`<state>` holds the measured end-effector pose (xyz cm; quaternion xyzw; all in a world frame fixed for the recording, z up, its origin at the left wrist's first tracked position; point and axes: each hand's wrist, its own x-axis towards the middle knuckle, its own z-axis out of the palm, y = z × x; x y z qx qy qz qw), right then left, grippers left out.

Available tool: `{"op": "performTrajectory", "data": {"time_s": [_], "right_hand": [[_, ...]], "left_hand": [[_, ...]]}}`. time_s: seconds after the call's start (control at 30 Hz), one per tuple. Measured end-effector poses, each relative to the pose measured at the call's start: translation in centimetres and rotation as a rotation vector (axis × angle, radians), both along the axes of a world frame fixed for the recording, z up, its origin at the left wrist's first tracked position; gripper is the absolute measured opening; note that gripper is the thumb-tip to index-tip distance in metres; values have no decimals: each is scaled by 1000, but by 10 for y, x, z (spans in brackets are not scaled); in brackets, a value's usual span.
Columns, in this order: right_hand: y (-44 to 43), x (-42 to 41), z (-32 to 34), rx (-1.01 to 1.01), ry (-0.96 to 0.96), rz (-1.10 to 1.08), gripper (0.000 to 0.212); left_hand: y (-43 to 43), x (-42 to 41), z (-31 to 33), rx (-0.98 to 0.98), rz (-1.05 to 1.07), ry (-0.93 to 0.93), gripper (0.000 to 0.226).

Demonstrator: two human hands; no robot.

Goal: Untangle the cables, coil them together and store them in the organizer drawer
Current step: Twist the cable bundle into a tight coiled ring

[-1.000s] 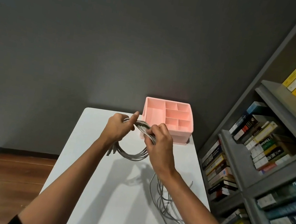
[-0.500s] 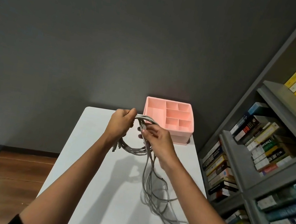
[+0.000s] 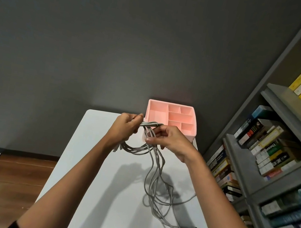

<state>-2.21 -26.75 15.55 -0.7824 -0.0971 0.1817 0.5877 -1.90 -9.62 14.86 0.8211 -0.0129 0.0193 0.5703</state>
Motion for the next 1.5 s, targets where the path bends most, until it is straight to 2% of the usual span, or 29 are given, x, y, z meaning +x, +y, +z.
{"op": "performTrajectory", "data": {"time_s": [0.2,0.3,0.4,0.47,0.57,0.67,0.8,0.97,1.03,1.13,1.2,1.5], "right_hand": [[-3,0,-6,-26,-75,19,14],[-7,0,-12,118,-4,65,19],[-5,-2,-17,298,107,23,28],[-6,-2,-18,287,123,31,24],[-17,-6,-18,290,169,174,25],[-24,-5,-15,102,156,329,26],[-27,3,-16,-403,92,431,33],[-28,4,-24,-670,169,497,37],[-30,7,-24,-700,187,484,32],[-37,14,-25,-504,119,302,21],[-43,18,-25,-419,79,239,23],[-50,39,-23,-792,-39,188,30]], "left_hand": [[-3,-1,1,-13,30,-5,46],[-4,-3,3,-50,-3,24,46],[-6,-5,7,-112,-71,72,47],[-3,-5,10,-144,-65,74,46],[6,-2,16,-171,-18,58,45],[7,-1,20,-122,-9,16,46],[2,2,23,-131,60,-30,46],[-1,2,29,-159,102,-82,49],[-6,0,32,-183,116,-102,48],[-10,2,43,-273,152,-130,44],[-10,4,53,-319,157,-141,45],[-17,9,62,-412,145,-135,43]]}}
